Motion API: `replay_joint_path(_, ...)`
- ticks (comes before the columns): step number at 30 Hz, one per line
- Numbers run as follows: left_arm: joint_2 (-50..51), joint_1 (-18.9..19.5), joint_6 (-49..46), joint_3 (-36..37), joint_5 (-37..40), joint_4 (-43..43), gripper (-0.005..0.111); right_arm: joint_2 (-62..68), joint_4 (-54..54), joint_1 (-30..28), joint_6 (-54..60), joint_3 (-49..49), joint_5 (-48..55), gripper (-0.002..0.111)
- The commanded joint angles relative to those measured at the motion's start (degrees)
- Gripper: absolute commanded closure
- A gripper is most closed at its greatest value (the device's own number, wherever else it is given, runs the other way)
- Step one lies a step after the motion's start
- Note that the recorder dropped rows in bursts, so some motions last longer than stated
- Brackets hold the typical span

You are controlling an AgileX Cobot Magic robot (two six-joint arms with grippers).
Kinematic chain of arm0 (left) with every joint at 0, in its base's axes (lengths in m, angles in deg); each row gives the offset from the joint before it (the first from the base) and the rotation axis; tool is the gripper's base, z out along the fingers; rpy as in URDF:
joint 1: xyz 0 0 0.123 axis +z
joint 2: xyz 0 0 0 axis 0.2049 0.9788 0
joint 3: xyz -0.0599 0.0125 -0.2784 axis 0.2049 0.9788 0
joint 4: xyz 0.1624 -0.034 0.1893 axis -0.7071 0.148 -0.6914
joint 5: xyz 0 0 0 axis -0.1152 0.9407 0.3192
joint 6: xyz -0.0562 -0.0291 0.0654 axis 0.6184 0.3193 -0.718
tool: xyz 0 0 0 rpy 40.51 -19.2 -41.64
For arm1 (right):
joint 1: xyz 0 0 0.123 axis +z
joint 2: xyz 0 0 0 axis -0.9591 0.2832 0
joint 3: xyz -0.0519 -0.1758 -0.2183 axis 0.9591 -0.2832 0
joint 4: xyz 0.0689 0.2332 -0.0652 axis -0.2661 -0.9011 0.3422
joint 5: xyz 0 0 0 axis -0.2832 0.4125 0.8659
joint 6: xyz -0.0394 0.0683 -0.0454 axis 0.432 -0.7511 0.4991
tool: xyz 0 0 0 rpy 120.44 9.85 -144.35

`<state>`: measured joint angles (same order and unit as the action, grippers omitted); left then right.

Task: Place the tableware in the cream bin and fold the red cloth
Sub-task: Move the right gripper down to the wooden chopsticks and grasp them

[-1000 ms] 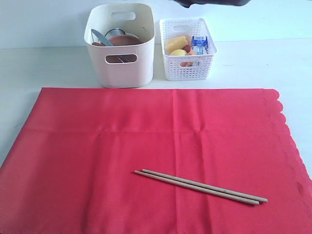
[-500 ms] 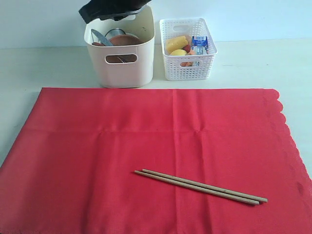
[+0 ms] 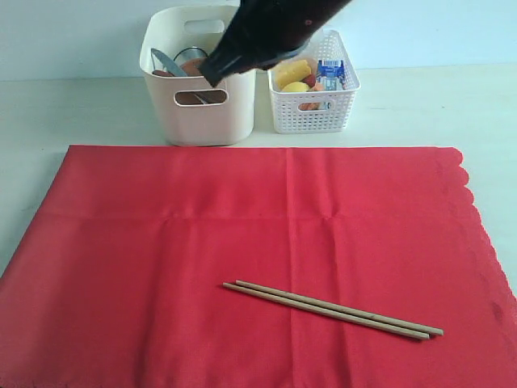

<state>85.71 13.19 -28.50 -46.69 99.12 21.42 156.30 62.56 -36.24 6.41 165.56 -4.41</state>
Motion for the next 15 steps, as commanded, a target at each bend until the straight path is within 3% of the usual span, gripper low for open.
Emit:
replay_joint_path(1,-0.3,-0.4,0.2,0.0,0.0,0.3,0.104,-3.1,0.3,-0.1,-0.6,-6.1,3.1,0.108)
replay_joint_path(15,-0.3,-0.4,0.2,0.0,0.0,0.3,0.104,-3.9,-5.9,0.0,-0.1,-24.2,5.1,0.108)
